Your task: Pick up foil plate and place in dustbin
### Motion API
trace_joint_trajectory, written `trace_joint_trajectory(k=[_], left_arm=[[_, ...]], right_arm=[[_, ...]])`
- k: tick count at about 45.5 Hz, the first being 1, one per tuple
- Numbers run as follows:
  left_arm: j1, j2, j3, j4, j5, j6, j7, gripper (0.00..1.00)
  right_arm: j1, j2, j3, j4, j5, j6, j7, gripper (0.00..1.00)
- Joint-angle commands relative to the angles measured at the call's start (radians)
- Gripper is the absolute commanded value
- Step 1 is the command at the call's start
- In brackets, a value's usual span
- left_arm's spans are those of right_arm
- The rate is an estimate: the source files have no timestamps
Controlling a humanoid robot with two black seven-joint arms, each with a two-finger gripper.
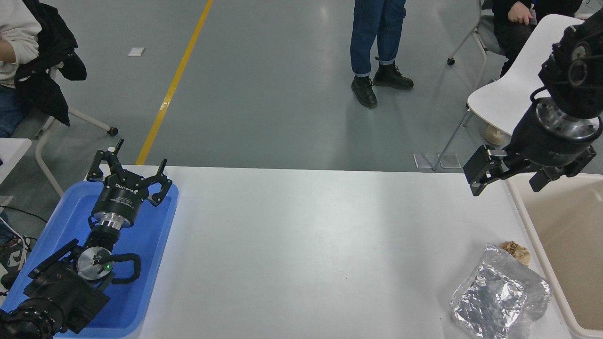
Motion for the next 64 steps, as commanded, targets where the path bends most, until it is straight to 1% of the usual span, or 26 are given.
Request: trace_joint_trajectory(k=[1, 27, 43, 64], left_arm=[[-0.001, 0.000, 0.002, 0.000, 0.000, 0.000, -0.004, 1.00], [0.001, 0.001, 0.000, 0.001, 0.000, 0.000, -0.001, 1.00], [0.001, 0.003, 0.000, 0.001, 0.000, 0.001, -0.002, 1.00], [0.001, 0.001, 0.000, 0.001, -0.002, 0.001, -0.001, 1.00]], right_arm=[[-0.003, -0.001, 0.005, 0.000, 0.000, 0.000, 0.000, 1.00], [0.015, -0.001, 0.010, 0.000, 0.000, 0.000, 0.000, 1.00], [0.030, -0.032, 0.008, 0.000, 0.000, 0.000, 0.000, 1.00], [0.021, -0.033, 0.007, -0.002, 0.000, 0.000, 0.000, 1.00]])
